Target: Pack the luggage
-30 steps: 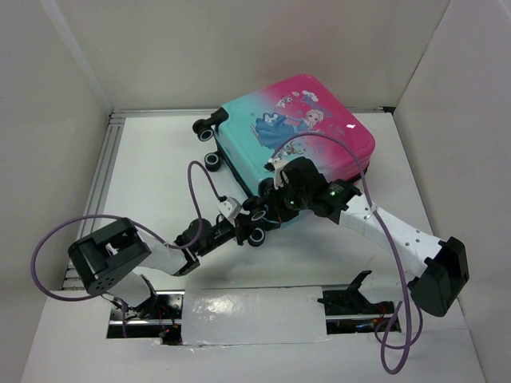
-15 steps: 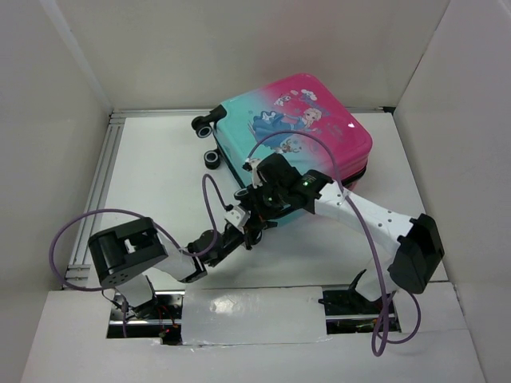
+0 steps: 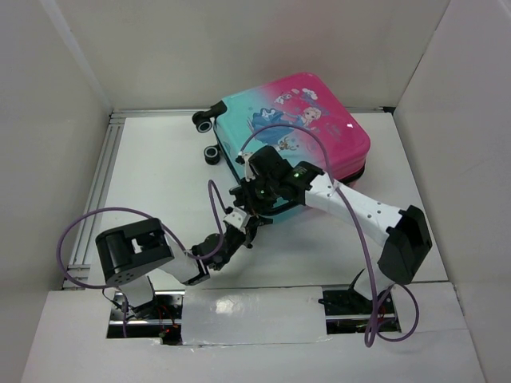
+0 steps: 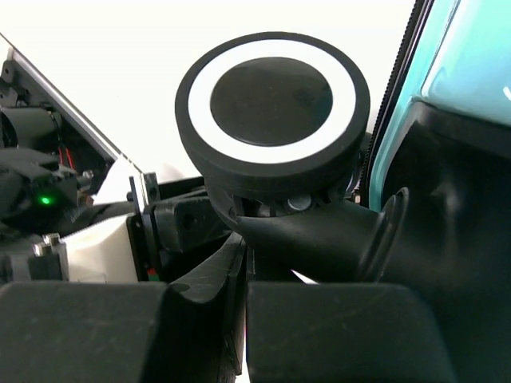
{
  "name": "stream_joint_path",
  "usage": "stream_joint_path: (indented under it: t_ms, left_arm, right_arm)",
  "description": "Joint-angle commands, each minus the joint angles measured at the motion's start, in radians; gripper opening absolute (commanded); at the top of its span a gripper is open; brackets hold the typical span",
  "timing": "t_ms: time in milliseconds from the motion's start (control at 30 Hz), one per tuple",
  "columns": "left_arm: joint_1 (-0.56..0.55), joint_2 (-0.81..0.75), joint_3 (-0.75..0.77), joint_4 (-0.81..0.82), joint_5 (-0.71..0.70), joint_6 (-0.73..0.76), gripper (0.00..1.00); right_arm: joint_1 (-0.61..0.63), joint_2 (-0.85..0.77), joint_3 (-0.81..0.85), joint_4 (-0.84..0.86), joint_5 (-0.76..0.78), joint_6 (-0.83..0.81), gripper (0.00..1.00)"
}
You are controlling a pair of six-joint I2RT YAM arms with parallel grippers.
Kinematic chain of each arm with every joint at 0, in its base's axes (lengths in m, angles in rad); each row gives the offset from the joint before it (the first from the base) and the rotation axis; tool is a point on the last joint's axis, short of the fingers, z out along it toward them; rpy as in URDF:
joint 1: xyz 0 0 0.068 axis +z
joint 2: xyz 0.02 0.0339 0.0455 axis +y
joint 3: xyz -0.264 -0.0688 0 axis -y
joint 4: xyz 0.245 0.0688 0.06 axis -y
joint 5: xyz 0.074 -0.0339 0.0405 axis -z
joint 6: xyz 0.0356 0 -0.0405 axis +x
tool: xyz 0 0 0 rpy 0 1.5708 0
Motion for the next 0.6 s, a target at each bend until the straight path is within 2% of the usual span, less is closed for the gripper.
stream_joint_path:
  t_ms: [0,133,167,267,567]
  left_arm:
    - [-0.123,0.041,0.031,0.351,0.26,-0.027,0.0]
    - [-0.175,0.041,0.108,0.253,0.144,-0.003,0.0]
    - [-0.199,0.041,0.124,0.224,0.061,-0.003,0.0]
    - [-0.221,0.03,0.186,0.123,-0.019,-0.006,0.0]
    - [-0.221,0.071,0.31,-0.015,0.024,-0.021,0.0]
  right_arm:
    - [-0.056,0.065,0.11,0.323,0.239,-0.021,0.0]
    - [-0.079,0.055,0.121,0.332,0.249,0.014,0.0]
    - [-0.091,0.054,0.121,0.333,0.23,0.014,0.0]
    - [-0.102,0.065,0.13,0.333,0.192,0.014,0.0]
    - [-0.111,0.064,0.187,0.284,0.167,0.005,0.0]
